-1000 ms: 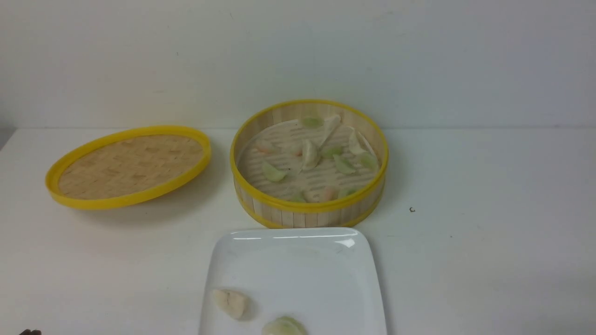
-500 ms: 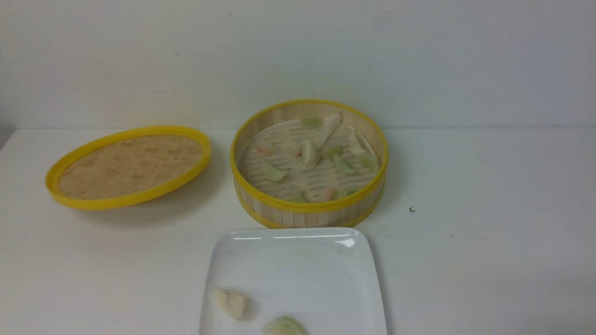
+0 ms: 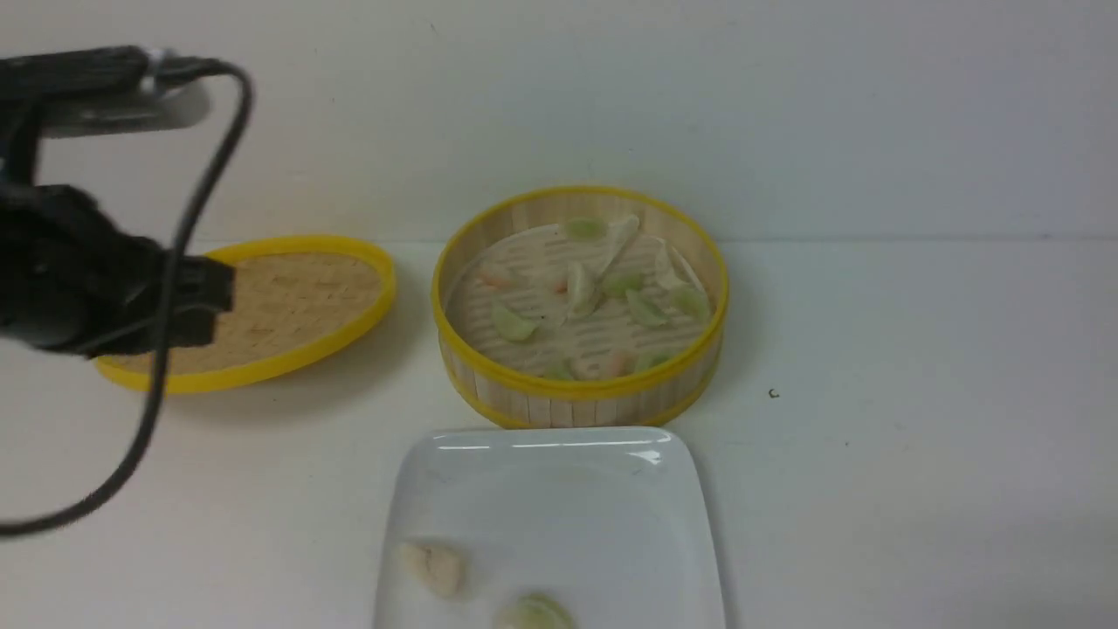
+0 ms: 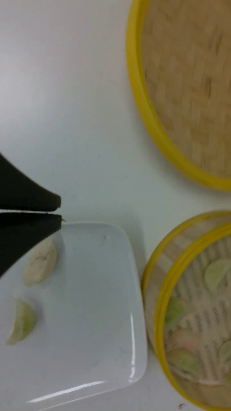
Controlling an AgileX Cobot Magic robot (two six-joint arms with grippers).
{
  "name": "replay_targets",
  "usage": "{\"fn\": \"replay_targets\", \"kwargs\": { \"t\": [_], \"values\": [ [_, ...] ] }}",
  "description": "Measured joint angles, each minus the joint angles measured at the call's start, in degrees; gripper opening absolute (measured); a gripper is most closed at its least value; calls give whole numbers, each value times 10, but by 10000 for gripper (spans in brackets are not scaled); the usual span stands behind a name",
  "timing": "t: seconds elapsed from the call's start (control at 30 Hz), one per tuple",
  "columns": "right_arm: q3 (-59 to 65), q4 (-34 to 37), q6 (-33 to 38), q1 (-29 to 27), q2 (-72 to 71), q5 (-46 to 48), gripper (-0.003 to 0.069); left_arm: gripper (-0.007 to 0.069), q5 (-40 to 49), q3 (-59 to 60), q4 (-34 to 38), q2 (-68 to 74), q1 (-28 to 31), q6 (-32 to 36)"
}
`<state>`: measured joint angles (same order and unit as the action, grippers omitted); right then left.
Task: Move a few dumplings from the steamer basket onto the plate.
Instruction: Use the left arm to grab a dumpling from the steamer
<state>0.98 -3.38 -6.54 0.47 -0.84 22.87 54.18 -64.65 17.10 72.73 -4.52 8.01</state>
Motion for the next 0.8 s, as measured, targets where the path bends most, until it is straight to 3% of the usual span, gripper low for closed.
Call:
{"fn": "replay_targets", "kwargs": {
  "t": [0.1, 0.37, 0.5, 0.6, 0.73, 0.77, 0.8],
  "values": [
    [0, 0, 0, 0, 0, 0, -15, -6, 11, -58, 13, 104, -30, 51],
    [0, 0, 0, 0, 0, 0, -15, -6, 8, -219, -49, 274, -136, 64],
    [0, 0, 0, 0, 0, 0, -15, 8, 9, -288, -66, 354, -153, 71],
    [0, 0, 0, 0, 0, 0, -15, 77, 8, -341, -72, 413, -156, 85],
    [0, 0, 0, 0, 0, 0, -15, 295, -13, -405, -73, 487, -156, 89],
    [0, 0, 0, 0, 0, 0, -15, 320, -14, -407, -73, 490, -156, 89],
    [0, 0, 0, 0, 0, 0, -15, 407, -25, -421, -73, 510, -156, 89]
  ]
}}
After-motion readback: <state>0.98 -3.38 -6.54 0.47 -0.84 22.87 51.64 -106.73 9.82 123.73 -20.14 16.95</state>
